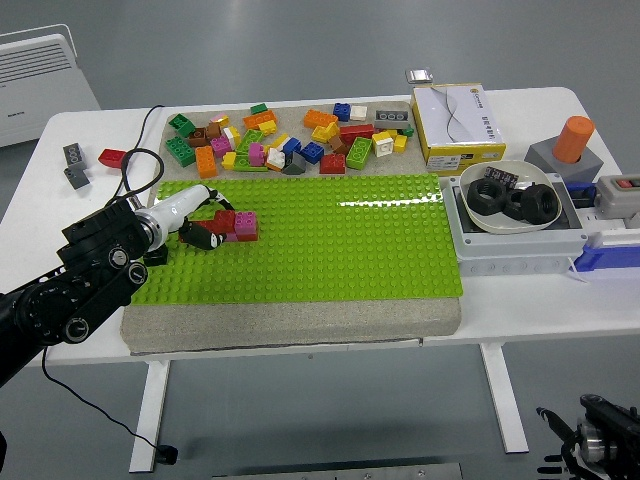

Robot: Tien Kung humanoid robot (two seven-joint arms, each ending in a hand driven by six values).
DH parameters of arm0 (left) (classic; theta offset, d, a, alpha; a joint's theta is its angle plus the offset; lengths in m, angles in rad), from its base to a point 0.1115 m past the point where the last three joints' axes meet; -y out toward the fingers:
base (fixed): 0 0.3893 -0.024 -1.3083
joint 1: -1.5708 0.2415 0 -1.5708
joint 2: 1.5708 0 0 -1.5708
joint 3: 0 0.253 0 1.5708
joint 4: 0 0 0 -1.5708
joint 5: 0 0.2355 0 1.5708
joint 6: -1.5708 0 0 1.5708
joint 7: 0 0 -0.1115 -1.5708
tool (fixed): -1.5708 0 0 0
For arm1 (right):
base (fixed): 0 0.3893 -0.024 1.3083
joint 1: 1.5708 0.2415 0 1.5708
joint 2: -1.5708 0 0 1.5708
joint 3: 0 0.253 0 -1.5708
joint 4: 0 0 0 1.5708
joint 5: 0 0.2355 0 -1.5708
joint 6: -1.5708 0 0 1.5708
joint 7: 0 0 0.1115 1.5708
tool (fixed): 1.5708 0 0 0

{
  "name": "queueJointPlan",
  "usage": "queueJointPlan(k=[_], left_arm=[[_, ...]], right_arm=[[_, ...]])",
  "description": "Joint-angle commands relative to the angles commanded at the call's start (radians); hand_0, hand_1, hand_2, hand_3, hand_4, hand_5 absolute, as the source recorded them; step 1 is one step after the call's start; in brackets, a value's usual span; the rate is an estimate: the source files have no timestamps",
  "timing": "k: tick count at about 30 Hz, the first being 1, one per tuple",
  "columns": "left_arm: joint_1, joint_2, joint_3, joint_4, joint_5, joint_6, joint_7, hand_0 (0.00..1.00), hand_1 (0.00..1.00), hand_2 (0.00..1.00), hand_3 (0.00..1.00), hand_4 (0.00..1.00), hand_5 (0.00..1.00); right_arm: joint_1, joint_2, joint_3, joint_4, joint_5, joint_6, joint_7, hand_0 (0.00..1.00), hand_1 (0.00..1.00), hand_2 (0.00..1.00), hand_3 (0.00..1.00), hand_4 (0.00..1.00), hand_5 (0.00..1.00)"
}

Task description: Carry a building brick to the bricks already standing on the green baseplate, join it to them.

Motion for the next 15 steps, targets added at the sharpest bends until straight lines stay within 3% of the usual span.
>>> queueJointPlan(k=[10,11,15], left_arm=[[0.005,0.002,-0.012,-0.013,0.008,0.004,-0.003,0.986,0.963,0.941,0.696,0.667,0.002],[0.005,0.002,-0.014,-0.016,0.009,0.005,-0.005,0.987,0.965,0.948,0.761,0.705,0.002],[0.007,0.002,-0.024,-0.027,0.017,0.012,-0.012,0.987,0.965,0.948,0.761,0.705,0.002]], right_arm=[[-0.002,0.001,-0.001,-0.001,0.002,-0.001,0.0,0.581,0.572,0.678,0.797,0.939,0.998],[-0.002,0.001,-0.001,-0.001,0.002,-0.001,0.0,0.582,0.567,0.678,0.797,0.939,0.998],[-0.002,0.001,-0.001,0.0,0.002,-0.001,0.0,0.582,0.567,0.678,0.797,0.939,0.998]])
